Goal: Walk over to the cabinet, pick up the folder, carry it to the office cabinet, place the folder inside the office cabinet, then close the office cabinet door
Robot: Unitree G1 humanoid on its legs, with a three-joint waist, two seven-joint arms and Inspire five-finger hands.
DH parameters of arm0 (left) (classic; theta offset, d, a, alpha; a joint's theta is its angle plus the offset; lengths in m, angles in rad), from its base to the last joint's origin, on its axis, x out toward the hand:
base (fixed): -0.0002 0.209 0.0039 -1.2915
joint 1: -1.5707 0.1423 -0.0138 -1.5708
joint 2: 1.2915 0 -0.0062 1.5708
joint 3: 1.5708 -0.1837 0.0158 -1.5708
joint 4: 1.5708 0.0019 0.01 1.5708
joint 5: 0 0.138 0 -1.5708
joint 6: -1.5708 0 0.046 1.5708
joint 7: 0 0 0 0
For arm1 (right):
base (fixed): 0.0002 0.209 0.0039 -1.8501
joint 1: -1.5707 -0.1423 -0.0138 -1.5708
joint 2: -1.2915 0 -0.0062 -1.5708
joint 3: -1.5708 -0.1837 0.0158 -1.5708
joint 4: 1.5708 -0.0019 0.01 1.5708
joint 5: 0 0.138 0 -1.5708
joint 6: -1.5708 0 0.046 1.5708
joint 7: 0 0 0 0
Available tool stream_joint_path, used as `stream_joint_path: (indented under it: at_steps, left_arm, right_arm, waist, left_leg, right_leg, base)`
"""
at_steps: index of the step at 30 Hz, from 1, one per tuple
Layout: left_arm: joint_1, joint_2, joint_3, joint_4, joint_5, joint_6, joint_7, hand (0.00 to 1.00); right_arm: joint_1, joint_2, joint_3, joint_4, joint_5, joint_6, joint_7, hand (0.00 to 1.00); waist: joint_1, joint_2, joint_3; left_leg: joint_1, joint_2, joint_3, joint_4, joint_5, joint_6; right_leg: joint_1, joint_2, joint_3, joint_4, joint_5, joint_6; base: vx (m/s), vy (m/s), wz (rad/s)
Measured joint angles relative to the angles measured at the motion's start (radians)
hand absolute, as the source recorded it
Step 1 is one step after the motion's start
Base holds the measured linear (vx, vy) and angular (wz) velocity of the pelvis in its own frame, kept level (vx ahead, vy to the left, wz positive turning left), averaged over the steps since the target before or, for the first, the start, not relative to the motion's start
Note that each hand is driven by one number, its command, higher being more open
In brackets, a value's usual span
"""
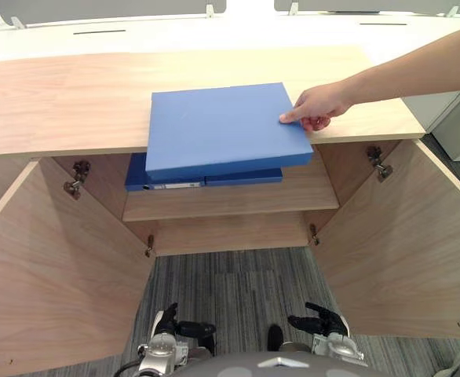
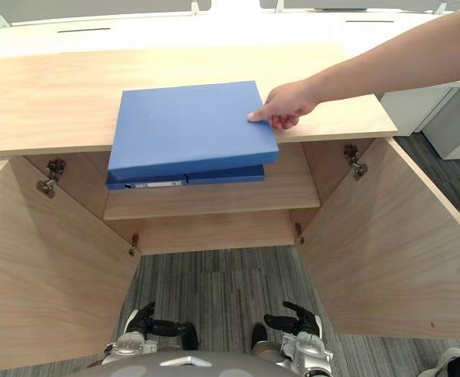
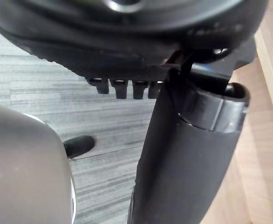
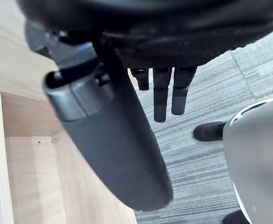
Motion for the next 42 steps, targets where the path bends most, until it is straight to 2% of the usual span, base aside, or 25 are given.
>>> stream_joint_path:
  at_steps: [7,11,15,21,29,35,42]
  left_arm:
    - [-0.009,0.000,-0.002,-0.027,0.000,-0.006,0.042,1.00]
    - [-0.004,0.004,-0.011,-0.106,-0.001,-0.006,0.065,1.00]
    - [0.001,0.013,-0.013,-0.249,-0.003,-0.006,0.091,1.00]
    - [-0.001,0.065,-0.005,-0.565,-0.040,-0.015,0.135,1.00]
    - [-0.040,0.122,0.070,-0.754,-0.063,-0.058,0.174,1.00]
    - [-0.035,0.122,0.074,-0.791,-0.072,-0.058,0.176,1.00]
    - [-0.013,0.122,0.083,-0.858,-0.072,-0.061,0.169,1.00]
  right_arm:
    - [0.002,-0.002,-0.023,0.007,-0.001,0.000,-0.016,1.00]
    - [0.006,-0.002,-0.028,0.009,-0.001,0.000,-0.024,1.00]
    - [0.011,-0.002,-0.020,0.009,-0.001,-0.001,-0.036,1.00]
    - [0.015,-0.009,0.010,0.008,-0.002,-0.001,-0.043,1.00]
    - [0.019,-0.017,0.020,0.005,-0.040,0.004,-0.024,1.00]
    - [0.042,-0.033,0.048,0.004,-0.041,0.015,-0.006,1.00]
    - [0.077,-0.042,0.049,0.006,-0.060,0.022,0.012,1.00]
  waist:
    - [-0.001,0.011,-0.014]
    - [0.000,0.013,-0.015]
    - [0.000,0.013,-0.028]
    - [0.001,0.012,-0.038]
    - [0.005,0.011,-0.041]
    - [0.018,-0.007,-0.059]
    - [0.019,-0.022,-0.079]
  left_leg:
    - [0.025,0.002,0.000,0.000,-0.006,0.003]
    - [0.040,0.002,-0.001,-0.001,-0.007,0.002]
    - [0.041,0.003,-0.003,-0.005,-0.011,-0.002]
    - [0.042,0.004,-0.005,-0.001,-0.008,0.001]
    - [0.077,0.005,-0.011,0.000,-0.011,0.002]
    - [0.104,0.007,-0.015,-0.004,-0.012,0.001]
    - [0.147,0.005,-0.013,-0.005,-0.024,-0.005]
  right_leg:
    - [0.030,0.005,0.001,-0.011,-0.002,-0.003]
    - [0.046,0.005,0.000,-0.012,-0.003,-0.004]
    - [0.046,0.004,-0.002,-0.010,-0.004,-0.005]
    - [0.049,0.006,-0.005,-0.009,-0.007,-0.007]
    - [0.083,0.008,-0.010,-0.003,-0.016,-0.011]
    - [0.100,0.006,-0.012,0.020,-0.031,-0.010]
    - [0.135,0.004,-0.009,0.034,-0.048,-0.006]
  base:
    - [0.00,0.000,0.00]
    - [0.00,0.000,0.00]
    - [-0.04,0.005,0.01]
    - [0.00,0.000,0.00]
    - [0.00,0.000,0.00]
    - [-0.04,0.004,0.02]
    - [0.00,0.000,0.00]
